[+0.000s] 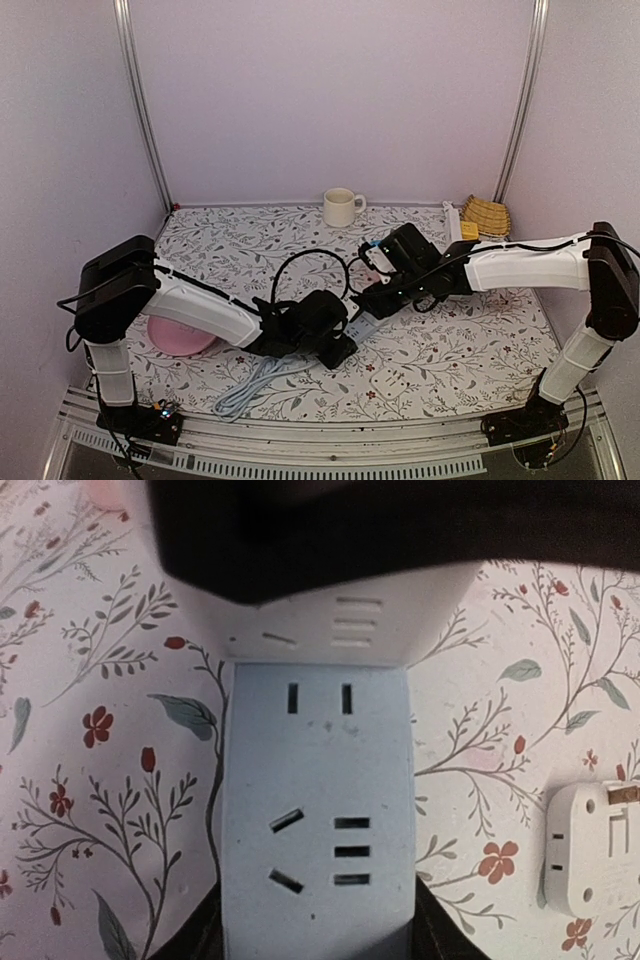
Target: Pull the plug off the socket
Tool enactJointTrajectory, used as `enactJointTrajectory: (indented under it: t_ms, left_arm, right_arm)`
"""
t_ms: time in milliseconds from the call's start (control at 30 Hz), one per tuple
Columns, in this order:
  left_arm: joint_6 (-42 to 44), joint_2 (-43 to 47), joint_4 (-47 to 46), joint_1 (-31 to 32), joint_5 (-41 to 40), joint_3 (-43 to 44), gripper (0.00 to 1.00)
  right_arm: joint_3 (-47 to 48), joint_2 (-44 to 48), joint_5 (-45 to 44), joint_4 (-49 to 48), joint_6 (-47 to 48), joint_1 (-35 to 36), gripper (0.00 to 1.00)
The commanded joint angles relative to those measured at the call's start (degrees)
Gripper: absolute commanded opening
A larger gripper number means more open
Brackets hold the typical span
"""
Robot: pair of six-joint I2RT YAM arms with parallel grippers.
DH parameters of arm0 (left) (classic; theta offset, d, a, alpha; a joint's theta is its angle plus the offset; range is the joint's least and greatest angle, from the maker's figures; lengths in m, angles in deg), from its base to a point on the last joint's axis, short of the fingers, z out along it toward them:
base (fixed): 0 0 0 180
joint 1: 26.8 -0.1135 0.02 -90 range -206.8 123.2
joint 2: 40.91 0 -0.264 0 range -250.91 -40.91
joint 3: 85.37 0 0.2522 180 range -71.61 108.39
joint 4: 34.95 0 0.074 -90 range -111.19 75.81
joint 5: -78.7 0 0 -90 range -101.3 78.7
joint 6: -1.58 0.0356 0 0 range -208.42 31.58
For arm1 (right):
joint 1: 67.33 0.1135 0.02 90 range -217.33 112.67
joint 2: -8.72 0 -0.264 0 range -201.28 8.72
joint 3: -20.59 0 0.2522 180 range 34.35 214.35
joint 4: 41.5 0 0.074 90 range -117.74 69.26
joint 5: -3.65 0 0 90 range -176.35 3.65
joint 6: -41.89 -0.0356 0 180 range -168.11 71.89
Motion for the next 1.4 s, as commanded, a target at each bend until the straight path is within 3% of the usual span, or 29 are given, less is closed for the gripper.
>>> enactJointTrajectory:
  t_ms: [0,367,600,733,1033,1300,1333,1367]
  left_arm:
    - [-0.1,0.0,-1.5,0.3,-1.1,-0.9,0.0]
    - [-0.4,-0.3,-0.8,0.0,-2.0,-2.8,0.0]
    - [-0.6,-2.5,0.2,0.0,-1.4,-1.9,0.0]
    - [-0.6,-2.9,0.3,0.0,-1.2,-2.0,0.0]
    - [0.0,-3.2,1.0,-0.1,-0.8,-1.7,0.0]
    - [0.0,-3.8,1.7,-0.1,-0.1,-0.3,0.0]
    - [-0.1,-3.3,1.4,-0.1,-0.1,-0.5,0.03]
    - [-0.1,-2.8,0.9,-0.1,0.0,-0.8,0.11]
  right_arm:
    - [0.2,4.4,-1.6,-2.3,-1.7,0.6,0.4]
    - [0.8,10.0,-1.4,-2.0,-3.2,1.1,0.4]
    - [6.1,7.4,-12.0,2.6,-2.0,7.0,0.4]
    - [5.8,9.0,-13.5,1.9,-2.1,7.2,0.38]
    - [6.3,12.1,-5.6,0.7,-1.2,5.6,0.38]
    - [9.8,8.0,-13.9,3.8,-0.9,10.5,0.37]
    - [9.4,8.1,-13.4,3.7,-1.1,10.0,0.36]
    - [9.1,8.2,-12.4,3.6,-1.1,9.3,0.35]
